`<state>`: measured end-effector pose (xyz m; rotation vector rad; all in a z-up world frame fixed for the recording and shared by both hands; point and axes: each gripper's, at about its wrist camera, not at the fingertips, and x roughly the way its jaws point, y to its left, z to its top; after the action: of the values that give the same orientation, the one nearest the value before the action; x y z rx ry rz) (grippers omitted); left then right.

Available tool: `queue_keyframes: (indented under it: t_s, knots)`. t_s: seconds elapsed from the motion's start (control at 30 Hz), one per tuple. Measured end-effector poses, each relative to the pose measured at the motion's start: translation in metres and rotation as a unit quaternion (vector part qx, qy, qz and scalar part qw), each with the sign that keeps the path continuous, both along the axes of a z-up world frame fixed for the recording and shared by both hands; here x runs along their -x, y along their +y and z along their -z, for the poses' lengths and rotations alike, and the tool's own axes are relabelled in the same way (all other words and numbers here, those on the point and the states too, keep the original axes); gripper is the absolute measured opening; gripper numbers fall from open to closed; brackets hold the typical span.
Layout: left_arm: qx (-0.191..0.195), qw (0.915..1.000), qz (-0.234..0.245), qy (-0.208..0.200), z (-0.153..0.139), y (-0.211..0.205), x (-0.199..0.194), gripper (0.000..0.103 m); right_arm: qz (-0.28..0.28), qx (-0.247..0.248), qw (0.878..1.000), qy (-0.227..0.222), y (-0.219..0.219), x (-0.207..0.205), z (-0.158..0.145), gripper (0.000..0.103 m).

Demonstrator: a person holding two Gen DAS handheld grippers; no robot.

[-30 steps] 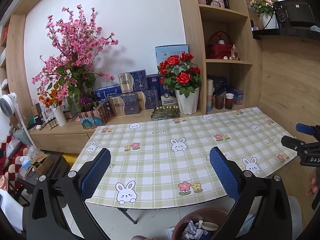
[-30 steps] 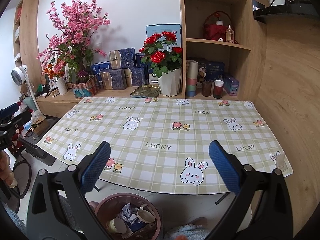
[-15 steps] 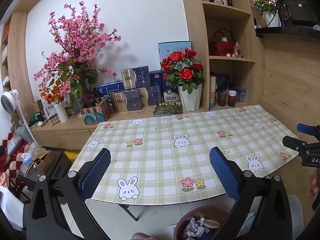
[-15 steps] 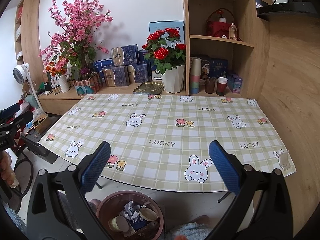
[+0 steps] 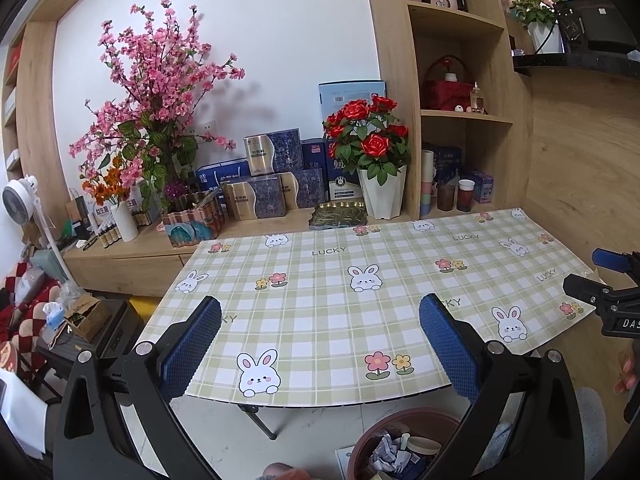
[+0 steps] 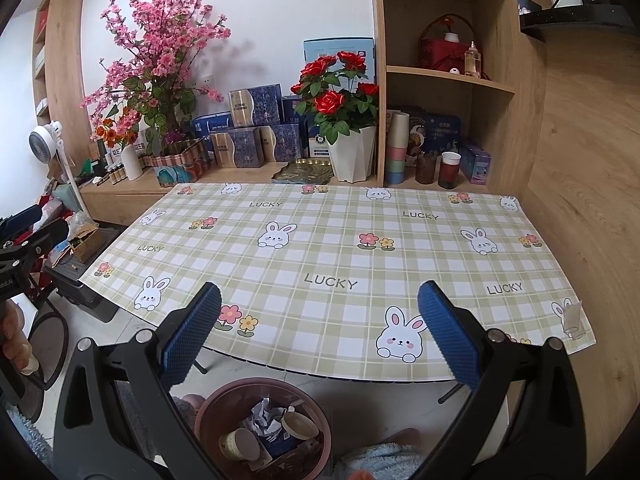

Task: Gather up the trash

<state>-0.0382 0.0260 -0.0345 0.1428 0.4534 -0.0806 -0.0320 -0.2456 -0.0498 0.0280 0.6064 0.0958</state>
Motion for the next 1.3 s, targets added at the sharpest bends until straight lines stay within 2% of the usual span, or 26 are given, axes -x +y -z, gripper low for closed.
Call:
queue_keyframes:
  t_s: [0.63,1.07,1.3]
  knots:
    - [-0.003,0.9999,0.008,-0.011,-0.005,-0.008,0.006,0.097,0.003,-0.002,1.0,-0.004,-0.006,0.0,-0.007,0.097]
    - [0.014,0.9998,0.007,-0.016,-0.009,-0.005,0.008,0.097,0.004,-0.003,1.0,-0.005,-0.007,0.0,-0.006,0.097]
    - [0.008,0.9996,-0.002,-0.026,-0.012,-0.006,0.01,0.097,0.005,-0.003,1.0,-0.004,-0.007,0.0,-0.006,0.097]
